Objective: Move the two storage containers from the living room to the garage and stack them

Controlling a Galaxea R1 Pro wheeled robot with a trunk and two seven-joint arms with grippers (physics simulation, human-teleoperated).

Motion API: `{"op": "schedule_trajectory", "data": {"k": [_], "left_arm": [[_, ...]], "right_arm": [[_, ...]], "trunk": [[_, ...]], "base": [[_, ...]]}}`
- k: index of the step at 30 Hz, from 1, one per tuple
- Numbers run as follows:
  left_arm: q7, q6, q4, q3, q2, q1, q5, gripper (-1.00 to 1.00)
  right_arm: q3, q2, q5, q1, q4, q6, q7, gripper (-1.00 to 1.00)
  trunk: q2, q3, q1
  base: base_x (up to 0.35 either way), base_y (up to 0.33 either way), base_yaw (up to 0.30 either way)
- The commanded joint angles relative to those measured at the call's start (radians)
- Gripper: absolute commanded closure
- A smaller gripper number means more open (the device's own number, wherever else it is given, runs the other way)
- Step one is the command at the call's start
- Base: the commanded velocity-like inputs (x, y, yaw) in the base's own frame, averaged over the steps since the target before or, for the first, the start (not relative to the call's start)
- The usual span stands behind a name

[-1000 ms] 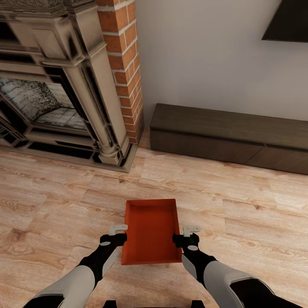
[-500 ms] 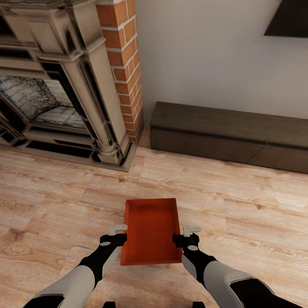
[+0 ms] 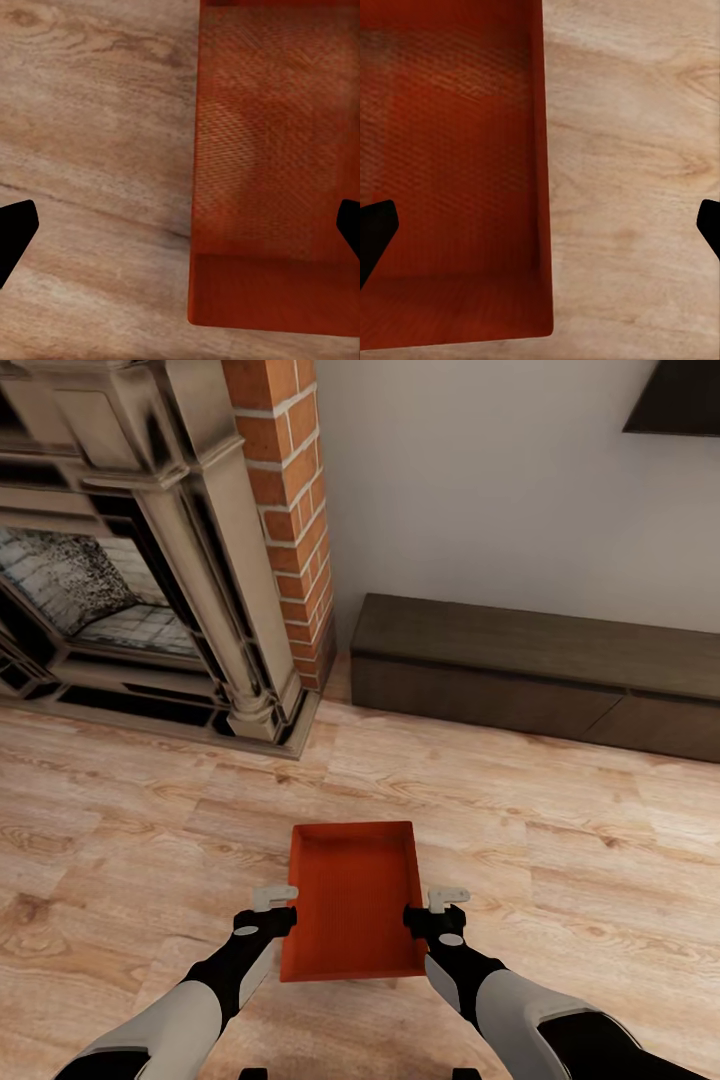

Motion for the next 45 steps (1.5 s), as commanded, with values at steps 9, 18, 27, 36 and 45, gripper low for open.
{"op": "schedule_trajectory", "data": {"k": [9, 18, 27, 36, 45], "left_arm": [[0.001, 0.002, -0.001, 0.005, -0.001, 0.0, -0.004, -1.0], [0.001, 0.002, 0.001, 0.007, -0.001, 0.0, -0.001, -1.0], [0.001, 0.002, 0.005, 0.008, -0.002, 0.0, 0.002, -1.0], [0.001, 0.002, 0.006, 0.01, -0.001, 0.0, 0.004, -1.0], [0.001, 0.001, 0.007, 0.01, -0.001, 0.0, 0.004, -1.0]], "right_arm": [[0.007, 0.0, -0.002, -0.001, 0.001, -0.047, -0.006, -1.0], [0.007, 0.0, -0.001, -0.001, -0.002, -0.066, -0.006, -1.0], [0.011, 0.0, -0.002, -0.001, -0.002, -0.063, -0.004, -1.0], [0.008, 0.0, -0.003, -0.001, -0.002, -0.004, -0.004, -1.0], [0.005, 0.0, -0.001, -0.001, -0.005, 0.001, -0.004, -1.0]], "trunk": [[-0.064, -0.029, 0.035], [-0.127, -0.057, 0.069], [-0.19, -0.085, 0.104], [-0.253, -0.113, 0.138], [-0.316, -0.142, 0.173]], "base": [[0.0, 0.0, 0.0], [0.0, 0.0, 0.0], [0.0, 0.0, 0.0], [0.0, 0.0, 0.0], [0.0, 0.0, 0.0]]}}
